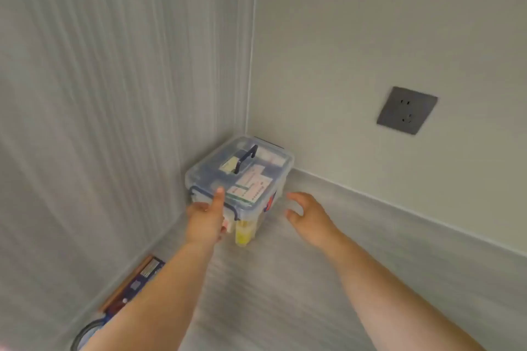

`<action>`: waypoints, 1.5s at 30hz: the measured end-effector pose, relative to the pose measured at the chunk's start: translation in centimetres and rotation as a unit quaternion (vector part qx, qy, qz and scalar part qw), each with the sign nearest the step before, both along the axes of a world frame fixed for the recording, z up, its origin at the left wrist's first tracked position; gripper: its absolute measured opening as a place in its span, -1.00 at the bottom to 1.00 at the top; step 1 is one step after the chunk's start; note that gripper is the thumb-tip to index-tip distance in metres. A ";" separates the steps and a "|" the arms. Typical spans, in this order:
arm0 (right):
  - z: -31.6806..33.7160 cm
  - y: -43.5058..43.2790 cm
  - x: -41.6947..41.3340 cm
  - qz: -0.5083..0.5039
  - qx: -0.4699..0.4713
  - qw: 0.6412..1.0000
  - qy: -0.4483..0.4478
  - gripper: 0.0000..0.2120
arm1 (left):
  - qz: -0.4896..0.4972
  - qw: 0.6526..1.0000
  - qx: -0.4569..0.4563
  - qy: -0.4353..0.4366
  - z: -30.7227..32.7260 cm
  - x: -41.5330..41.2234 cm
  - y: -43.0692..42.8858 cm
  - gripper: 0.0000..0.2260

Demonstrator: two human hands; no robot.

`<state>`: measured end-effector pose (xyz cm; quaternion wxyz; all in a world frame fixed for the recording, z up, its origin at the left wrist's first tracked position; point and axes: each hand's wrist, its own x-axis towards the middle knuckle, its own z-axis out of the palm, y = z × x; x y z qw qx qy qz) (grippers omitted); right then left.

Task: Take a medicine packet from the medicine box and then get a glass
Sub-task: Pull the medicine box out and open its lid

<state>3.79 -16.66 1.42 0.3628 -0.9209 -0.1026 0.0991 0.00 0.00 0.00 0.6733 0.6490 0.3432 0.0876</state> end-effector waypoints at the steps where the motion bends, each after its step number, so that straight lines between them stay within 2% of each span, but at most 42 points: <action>1: 0.0 0.6 1.0 0.001 -0.003 1.000 -0.010 -0.60 | 0.002 1.000 0.009 0.001 0.1 0.6 0.3 -0.59; 6: 0.5 2.5 5.1 -0.008 -0.025 0.999 -0.041 -0.58 | 0.032 0.999 -0.003 -0.020 -1.5 2.5 1.7 -0.57; 8: 0.9 2.8 7.1 -0.015 -0.025 0.999 -0.046 -0.57 | 0.044 0.997 -0.033 -0.055 -2.0 2.5 1.8 -0.59; 10: 1.2 3.2 9.4 -0.024 -0.021 0.999 -0.042 -0.55 | 0.048 0.992 -0.072 -0.091 -2.2 2.6 1.7 -0.54; 13: 1.2 3.9 12.5 -0.024 -0.037 0.999 -0.019 -0.52 | 0.050 0.985 -0.112 -0.121 -2.7 3.2 1.9 -0.48; 16: 0.9 4.4 15.0 -0.029 -0.040 0.999 0.014 -0.51 | 0.055 0.986 -0.103 -0.120 -3.4 3.5 2.3 -0.50; 20: 0.9 4.2 16.3 -0.038 -0.004 0.997 0.063 -0.65 | 0.068 0.985 -0.109 -0.111 -3.6 3.5 2.3 -0.53; 24: 0.3 2.2 14.8 -0.110 -0.010 0.994 0.020 -0.71 | 0.041 0.987 -0.114 -0.102 -3.4 3.2 2.0 -0.50; 26: 0.1 0.0 13.0 -0.147 -0.041 0.988 0.013 -0.65 | 0.023 0.991 -0.103 -0.087 -3.3 2.6 1.8 -0.51; 29: -0.4 -4.0 9.1 -0.190 -0.075 0.979 0.023 -0.61 | -0.026 0.995 -0.067 -0.069 -3.6 1.1 0.6 -0.62; 33: -0.6 -8.3 2.8 -0.205 -0.069 0.976 0.025 -0.56 | -0.063 0.997 -0.006 -0.051 -2.8 -1.8 -1.6 -0.78; 37: -0.4 -10.9 -2.4 -0.185 -0.059 0.979 0.057 -0.55 | -0.101 0.993 0.065 -0.016 -2.0 -4.9 -2.6 -0.85; 41: 0.5 -12.0 -4.0 -0.121 -0.069 0.985 0.099 -0.68 | -0.123 0.984 0.128 0.003 -1.5 -6.7 -2.3 -0.82; 43: 1.0 -11.9 -3.7 -0.105 -0.056 0.987 0.108 -0.75 | -0.135 0.984 0.114 -0.002 -1.2 -7.1 -1.9 -0.88; 45: 1.3 -11.7 -3.3 -0.087 -0.023 0.989 0.113 -0.76 | -0.144 0.986 0.082 -0.006 -0.9 -7.2 -1.5 -0.78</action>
